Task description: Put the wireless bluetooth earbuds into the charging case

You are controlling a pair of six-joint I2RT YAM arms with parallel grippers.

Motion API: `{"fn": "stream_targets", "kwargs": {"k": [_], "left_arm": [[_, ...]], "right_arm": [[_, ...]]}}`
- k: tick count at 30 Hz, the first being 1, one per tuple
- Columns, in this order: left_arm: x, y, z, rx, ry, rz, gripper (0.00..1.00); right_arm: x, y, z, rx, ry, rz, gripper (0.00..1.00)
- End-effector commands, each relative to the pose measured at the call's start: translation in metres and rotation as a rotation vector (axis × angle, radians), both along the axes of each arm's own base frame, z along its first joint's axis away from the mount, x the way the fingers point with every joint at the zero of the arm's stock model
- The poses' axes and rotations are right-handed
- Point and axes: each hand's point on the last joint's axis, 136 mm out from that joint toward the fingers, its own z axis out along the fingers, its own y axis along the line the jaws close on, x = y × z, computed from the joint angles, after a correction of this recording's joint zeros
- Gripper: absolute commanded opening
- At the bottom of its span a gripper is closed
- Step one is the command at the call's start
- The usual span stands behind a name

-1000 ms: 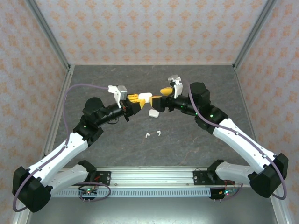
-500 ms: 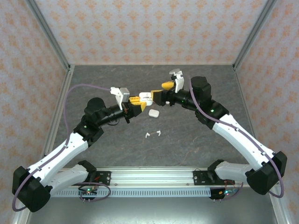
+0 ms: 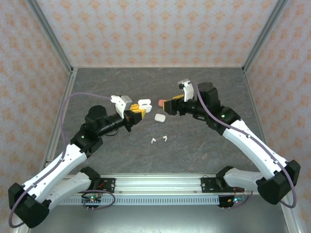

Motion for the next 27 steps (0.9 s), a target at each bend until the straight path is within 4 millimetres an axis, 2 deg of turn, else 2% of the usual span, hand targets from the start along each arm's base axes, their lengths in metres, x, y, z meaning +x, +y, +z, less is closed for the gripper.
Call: {"fn": "stream_targets", "kwargs": {"k": [1, 7, 13, 19, 27], "left_arm": [[-0.006, 0.011, -0.020, 0.065, 0.037, 0.039, 0.00], [-0.016, 0.024, -0.034, 0.069, 0.071, 0.080, 0.00], [-0.018, 0.030, -0.031, 0.061, 0.055, 0.105, 0.00], [-0.019, 0.029, -0.030, 0.060, 0.057, 0.099, 0.00], [-0.018, 0.029, -0.030, 0.055, 0.058, 0.099, 0.00]], "right_arm": [[-0.006, 0.002, -0.061, -0.061, 0.203, -0.012, 0.66], [-0.022, 0.032, -0.142, -0.207, 0.349, 0.055, 0.62], [-0.023, 0.052, -0.204, -0.394, 0.436, 0.109, 0.56], [-0.025, 0.067, -0.235, -0.502, 0.478, 0.184, 0.51], [-0.029, 0.070, -0.258, -0.556, 0.536, 0.225, 0.47]]}}
